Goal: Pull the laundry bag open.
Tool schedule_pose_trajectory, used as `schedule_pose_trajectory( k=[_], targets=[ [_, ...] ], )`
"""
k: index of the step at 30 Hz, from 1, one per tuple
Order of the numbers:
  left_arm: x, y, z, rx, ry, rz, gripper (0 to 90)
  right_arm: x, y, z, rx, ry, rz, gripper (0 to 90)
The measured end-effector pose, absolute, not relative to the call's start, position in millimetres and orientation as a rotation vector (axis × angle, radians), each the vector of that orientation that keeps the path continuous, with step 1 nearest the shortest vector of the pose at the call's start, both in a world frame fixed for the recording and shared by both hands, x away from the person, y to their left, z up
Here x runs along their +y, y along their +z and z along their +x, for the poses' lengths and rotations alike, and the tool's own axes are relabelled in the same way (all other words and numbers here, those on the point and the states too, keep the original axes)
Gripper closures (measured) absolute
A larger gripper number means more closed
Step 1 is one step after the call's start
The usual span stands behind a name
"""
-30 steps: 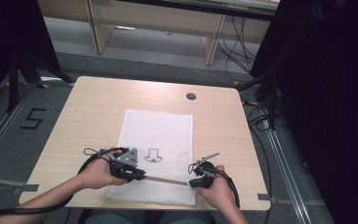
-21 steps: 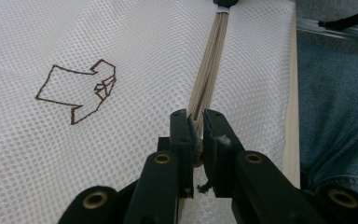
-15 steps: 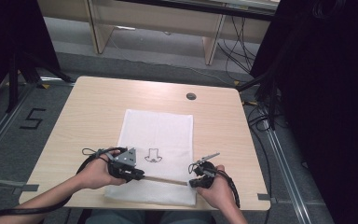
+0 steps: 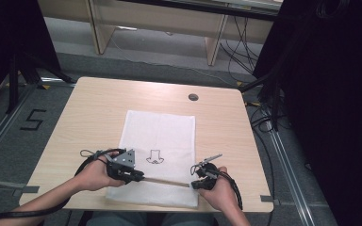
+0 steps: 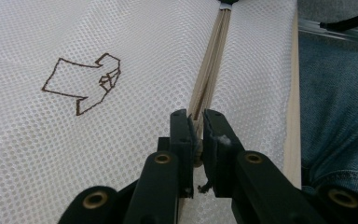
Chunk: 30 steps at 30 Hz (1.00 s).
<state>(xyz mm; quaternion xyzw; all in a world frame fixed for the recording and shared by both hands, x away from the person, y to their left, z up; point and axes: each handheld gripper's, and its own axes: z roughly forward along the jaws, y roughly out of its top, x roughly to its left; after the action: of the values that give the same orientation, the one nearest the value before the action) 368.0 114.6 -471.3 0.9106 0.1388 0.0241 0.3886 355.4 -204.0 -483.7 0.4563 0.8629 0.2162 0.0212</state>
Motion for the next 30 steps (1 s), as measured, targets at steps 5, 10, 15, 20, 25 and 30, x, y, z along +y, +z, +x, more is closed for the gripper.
schedule_pose_trajectory(
  k=[5,10,15,20,25,30],
  targets=[
    [115.9,-471.7,367.7,0.353,0.064,2.316,82.5,-203.7,-483.6,355.2,2.673,0.669,1.417,90.0],
    [116.6,-473.6,367.8,0.350,0.072,2.325,82.5,-204.6,-484.2,355.8,2.680,0.678,1.400,90.0],
    [118.3,-474.2,367.8,0.356,0.066,2.319,82.5,-204.6,-484.0,355.7,2.679,0.679,1.401,90.0],
    [120.7,-474.4,367.9,0.363,0.061,2.315,82.5,-203.8,-483.7,354.9,2.676,0.676,1.417,90.0],
    [122.6,-475.2,367.8,0.363,0.061,2.319,82.5,-204.0,-483.7,355.0,2.678,0.677,1.416,90.0],
    [123.3,-475.7,367.8,0.360,0.064,2.321,82.5,-204.2,-483.9,355.1,2.676,0.682,1.418,90.0]
  ],
)
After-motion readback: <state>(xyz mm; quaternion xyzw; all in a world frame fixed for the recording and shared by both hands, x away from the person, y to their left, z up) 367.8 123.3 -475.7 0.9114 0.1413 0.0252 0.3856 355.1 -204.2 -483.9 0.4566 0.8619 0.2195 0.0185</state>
